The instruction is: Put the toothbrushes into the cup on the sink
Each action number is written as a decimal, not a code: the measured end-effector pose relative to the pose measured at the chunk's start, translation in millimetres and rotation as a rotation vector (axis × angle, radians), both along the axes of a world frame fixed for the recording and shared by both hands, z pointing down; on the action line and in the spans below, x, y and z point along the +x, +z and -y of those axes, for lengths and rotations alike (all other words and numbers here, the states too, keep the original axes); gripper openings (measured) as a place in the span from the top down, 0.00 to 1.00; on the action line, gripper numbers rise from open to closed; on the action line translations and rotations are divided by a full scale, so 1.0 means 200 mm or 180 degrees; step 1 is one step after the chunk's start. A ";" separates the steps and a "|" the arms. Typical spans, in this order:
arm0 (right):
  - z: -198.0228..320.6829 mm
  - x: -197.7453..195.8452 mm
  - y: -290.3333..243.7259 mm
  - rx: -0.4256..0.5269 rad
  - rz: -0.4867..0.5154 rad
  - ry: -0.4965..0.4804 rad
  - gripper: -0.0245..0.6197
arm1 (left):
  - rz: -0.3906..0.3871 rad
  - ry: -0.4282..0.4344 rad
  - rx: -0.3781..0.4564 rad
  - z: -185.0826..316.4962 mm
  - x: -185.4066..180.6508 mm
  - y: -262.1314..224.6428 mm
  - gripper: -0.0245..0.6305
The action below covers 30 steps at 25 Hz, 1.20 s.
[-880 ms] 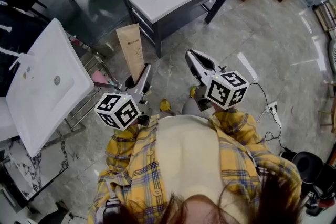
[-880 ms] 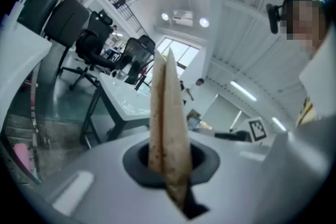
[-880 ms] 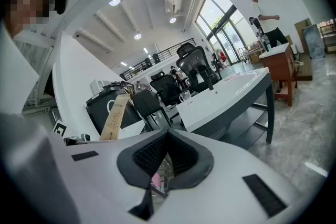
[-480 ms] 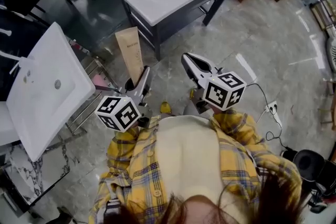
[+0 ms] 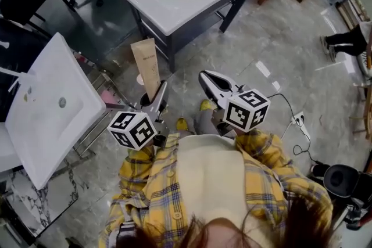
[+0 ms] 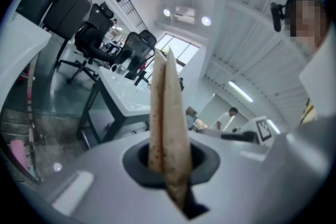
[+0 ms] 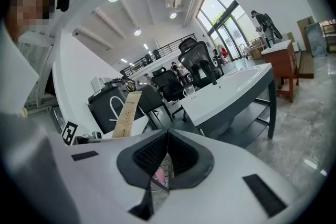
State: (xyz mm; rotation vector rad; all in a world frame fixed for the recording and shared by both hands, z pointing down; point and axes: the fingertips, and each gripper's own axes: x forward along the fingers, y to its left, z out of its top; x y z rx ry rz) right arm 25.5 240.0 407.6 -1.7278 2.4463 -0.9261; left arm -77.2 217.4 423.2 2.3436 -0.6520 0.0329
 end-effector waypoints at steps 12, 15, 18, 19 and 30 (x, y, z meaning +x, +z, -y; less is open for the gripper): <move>0.27 0.16 0.03 -0.0057 0.0111 -0.0068 0.94 | -0.0014 0.0053 -0.0020 0.17 0.20 -0.04 0.95; 0.38 0.19 0.03 -0.0043 0.0105 -0.0124 0.94 | 0.0038 0.0038 -0.0011 0.28 0.23 -0.03 0.95; 0.47 0.25 0.04 -0.0078 0.0110 -0.0177 0.94 | 0.0050 -0.0011 -0.0031 0.37 0.29 -0.02 0.95; 0.50 0.27 0.04 -0.0084 0.0114 -0.0190 0.94 | 0.0055 -0.0028 -0.0035 0.40 0.31 -0.03 0.95; 0.80 0.44 0.00 -0.0016 0.0169 -0.0450 0.94 | 0.0135 -0.0228 -0.0035 0.66 0.52 -0.06 0.95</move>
